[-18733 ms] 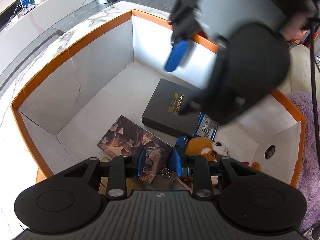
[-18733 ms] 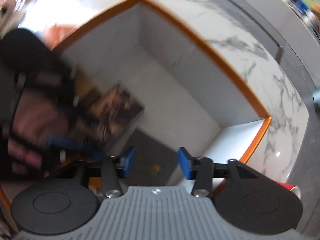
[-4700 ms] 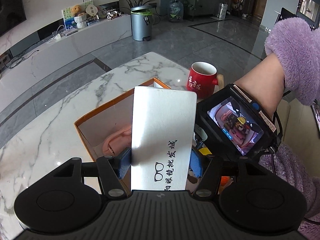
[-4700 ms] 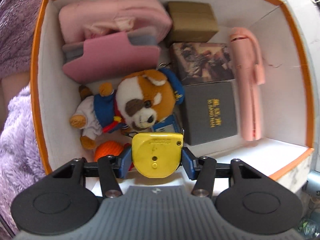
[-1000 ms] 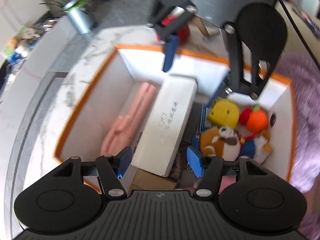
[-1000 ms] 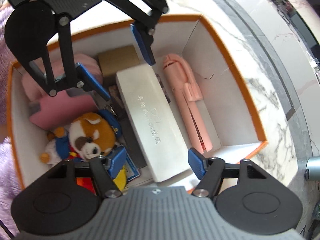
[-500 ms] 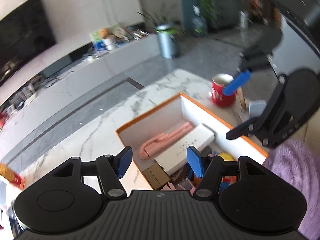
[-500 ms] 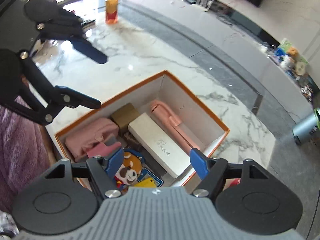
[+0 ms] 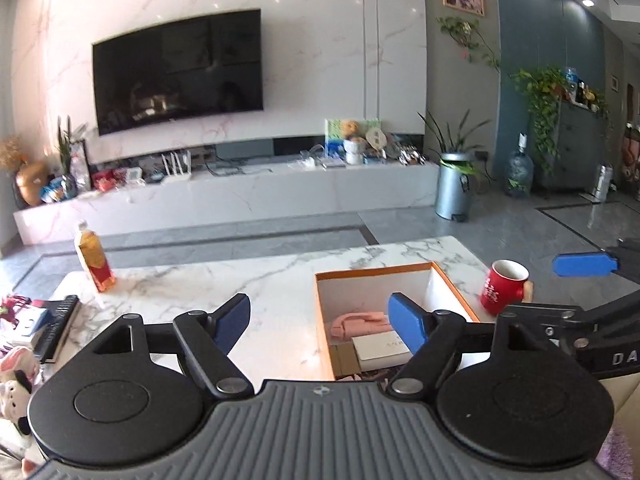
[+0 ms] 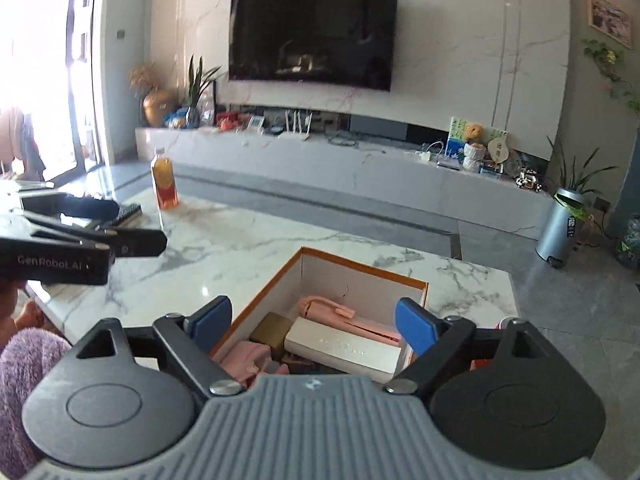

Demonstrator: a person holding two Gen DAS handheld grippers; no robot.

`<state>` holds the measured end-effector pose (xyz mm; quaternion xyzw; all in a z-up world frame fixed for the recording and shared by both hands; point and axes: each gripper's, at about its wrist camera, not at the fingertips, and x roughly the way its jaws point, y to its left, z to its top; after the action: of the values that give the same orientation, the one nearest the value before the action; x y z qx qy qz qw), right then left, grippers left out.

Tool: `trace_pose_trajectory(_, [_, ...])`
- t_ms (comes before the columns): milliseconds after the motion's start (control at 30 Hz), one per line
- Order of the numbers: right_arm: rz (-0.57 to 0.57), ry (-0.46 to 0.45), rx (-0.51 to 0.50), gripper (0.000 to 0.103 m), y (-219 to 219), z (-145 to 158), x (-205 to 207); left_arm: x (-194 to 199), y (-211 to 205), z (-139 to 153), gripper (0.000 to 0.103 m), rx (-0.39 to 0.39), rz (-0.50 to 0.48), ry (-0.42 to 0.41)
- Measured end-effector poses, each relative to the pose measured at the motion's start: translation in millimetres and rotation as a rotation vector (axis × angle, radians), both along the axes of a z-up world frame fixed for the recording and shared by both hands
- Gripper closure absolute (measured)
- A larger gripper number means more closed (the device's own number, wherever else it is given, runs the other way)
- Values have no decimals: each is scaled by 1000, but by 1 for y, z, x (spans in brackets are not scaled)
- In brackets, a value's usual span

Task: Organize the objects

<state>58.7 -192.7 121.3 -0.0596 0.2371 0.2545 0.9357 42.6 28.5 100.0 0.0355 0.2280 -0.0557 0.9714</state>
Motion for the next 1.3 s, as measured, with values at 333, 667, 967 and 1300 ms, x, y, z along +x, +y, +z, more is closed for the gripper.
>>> trace_pose_trajectory(333, [-219, -90, 98, 8, -10, -44, -47, -31, 6, -42, 10, -56, 130, -54])
trace_pose_trajectory(667, [-220, -22, 64, 7, 9, -89, -45, -26, 1, -100, 10, 5, 170, 107])
trace_pose_trajectory(967, [-229, 10, 33, 7, 15, -123, -29, -14, 3, -131, 10, -14, 173, 177])
trace_pose_trajectory(1300, [-224, 49, 20, 7, 18, -146, -13, -5, 4, -145, 10, 6, 170, 214])
